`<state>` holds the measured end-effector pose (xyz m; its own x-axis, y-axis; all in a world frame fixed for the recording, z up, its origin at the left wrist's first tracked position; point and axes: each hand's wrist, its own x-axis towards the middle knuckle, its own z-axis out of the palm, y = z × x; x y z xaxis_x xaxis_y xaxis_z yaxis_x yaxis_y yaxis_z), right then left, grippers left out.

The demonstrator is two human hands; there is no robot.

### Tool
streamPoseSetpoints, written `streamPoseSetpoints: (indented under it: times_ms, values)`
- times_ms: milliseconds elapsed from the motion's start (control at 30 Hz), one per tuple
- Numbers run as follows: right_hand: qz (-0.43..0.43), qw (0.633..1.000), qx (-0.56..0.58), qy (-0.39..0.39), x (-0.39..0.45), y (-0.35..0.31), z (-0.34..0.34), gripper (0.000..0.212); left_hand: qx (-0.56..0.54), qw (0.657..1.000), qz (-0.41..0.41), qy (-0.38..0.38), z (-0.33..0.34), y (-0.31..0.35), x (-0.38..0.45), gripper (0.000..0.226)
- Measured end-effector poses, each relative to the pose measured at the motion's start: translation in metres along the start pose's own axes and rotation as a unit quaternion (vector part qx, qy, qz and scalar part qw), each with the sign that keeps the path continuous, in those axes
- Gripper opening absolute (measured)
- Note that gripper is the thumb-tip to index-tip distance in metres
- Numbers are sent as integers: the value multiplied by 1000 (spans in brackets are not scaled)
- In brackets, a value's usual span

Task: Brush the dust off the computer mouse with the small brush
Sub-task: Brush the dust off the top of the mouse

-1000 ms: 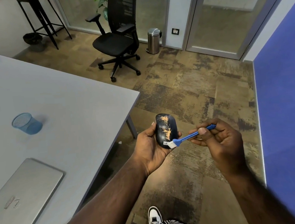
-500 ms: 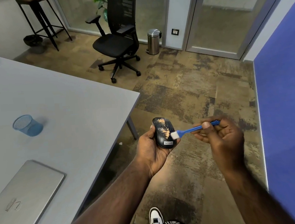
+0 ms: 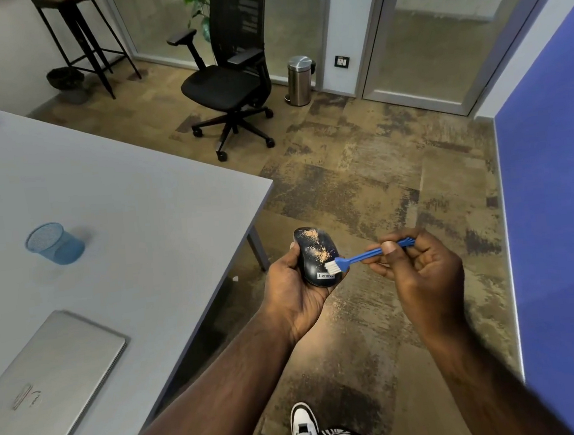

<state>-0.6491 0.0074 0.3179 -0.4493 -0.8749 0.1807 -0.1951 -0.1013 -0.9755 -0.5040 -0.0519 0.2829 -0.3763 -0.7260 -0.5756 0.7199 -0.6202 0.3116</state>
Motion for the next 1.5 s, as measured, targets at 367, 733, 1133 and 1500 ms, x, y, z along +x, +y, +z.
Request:
streamPoseSetpoints:
  times_ms: [367,733,1133,1500]
  values:
    - [19,999,-13,28,11,-2,1,16,4,1000,-6,-5,1,1,-3,40]
    - [48,998,-5,30,21,-3,3,25,12,1000,-21,-15,3,1,-7,44]
    - [52,998,-20,31,23,-3,3,23,20,999,-29,-15,5,1,-10,44]
    - [56,997,-28,49,35,1,1,17,15,999,-45,-17,5,3,-12,47]
